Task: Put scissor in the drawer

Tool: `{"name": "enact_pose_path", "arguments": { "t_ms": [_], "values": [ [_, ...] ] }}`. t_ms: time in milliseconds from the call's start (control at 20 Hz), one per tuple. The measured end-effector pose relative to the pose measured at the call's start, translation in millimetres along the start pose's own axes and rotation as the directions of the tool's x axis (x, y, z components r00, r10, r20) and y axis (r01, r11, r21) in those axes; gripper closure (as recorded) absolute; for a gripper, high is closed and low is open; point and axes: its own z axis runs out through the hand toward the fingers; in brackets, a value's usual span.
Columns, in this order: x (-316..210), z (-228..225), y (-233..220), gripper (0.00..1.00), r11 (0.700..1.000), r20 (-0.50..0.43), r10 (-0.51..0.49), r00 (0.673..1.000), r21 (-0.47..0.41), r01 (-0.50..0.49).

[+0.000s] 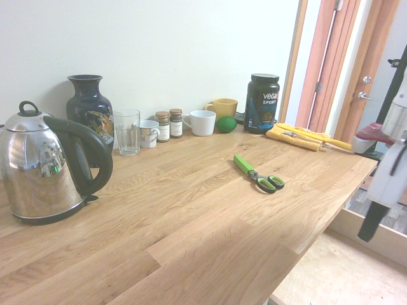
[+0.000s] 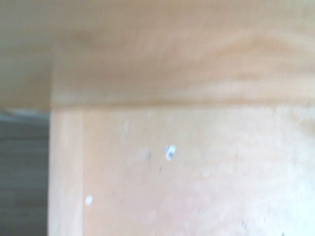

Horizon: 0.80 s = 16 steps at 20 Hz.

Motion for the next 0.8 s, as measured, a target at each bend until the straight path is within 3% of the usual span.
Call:
{"name": "enact_pose_path", "arguments": {
  "t_ms": [800],
  "values": [
    [149, 9, -107, 0.00, 0.998, -0.033, 0.064, 0.997, 0.009, -0.064]
  ]
}}
